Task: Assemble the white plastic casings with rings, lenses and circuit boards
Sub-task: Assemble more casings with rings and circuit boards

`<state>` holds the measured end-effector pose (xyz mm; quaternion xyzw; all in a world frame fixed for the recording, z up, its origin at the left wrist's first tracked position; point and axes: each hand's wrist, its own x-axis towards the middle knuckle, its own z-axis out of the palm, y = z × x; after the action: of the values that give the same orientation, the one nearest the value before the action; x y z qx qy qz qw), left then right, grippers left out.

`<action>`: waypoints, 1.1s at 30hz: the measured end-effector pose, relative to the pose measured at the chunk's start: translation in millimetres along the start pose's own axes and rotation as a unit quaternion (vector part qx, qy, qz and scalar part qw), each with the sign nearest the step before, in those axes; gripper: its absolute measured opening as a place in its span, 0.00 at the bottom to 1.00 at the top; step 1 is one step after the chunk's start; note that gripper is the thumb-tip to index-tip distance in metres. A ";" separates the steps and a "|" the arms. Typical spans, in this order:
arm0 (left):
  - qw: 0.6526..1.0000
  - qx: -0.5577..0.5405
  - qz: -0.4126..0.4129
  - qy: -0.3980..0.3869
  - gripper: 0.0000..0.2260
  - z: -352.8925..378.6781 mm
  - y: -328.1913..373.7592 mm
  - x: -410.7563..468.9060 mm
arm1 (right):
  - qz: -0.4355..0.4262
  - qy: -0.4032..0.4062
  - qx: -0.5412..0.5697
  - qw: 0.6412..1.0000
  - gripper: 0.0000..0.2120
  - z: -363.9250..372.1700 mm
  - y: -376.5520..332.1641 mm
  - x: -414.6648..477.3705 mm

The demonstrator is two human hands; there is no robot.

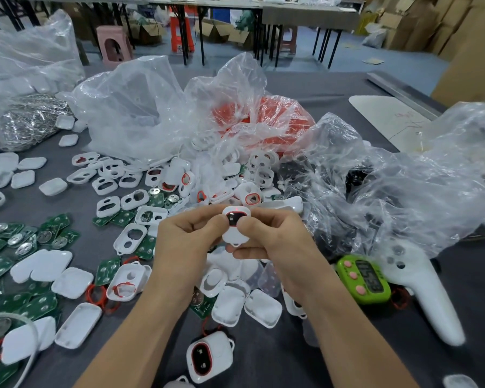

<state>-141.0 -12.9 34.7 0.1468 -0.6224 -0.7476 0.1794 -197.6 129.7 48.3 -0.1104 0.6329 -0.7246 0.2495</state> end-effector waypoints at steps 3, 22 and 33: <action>1.000 -0.001 -0.001 -0.012 0.12 -0.6 -1.1 -0.8 | 0.007 0.021 0.020 1.000 0.08 1.1 0.1 1.0; 0.999 0.038 -0.001 0.026 0.08 1.4 -6.3 3.0 | 0.002 -0.043 -0.014 0.999 0.14 4.4 7.7 -0.5; 0.994 0.097 0.029 -0.040 0.09 1.7 -3.5 -2.8 | -0.001 0.053 -0.044 0.998 0.19 7.4 7.7 1.7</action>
<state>-139.6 -9.6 31.7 0.1153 -0.7026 -0.6837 0.1603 -193.8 121.8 41.9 -0.0836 0.6766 -0.7009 0.2097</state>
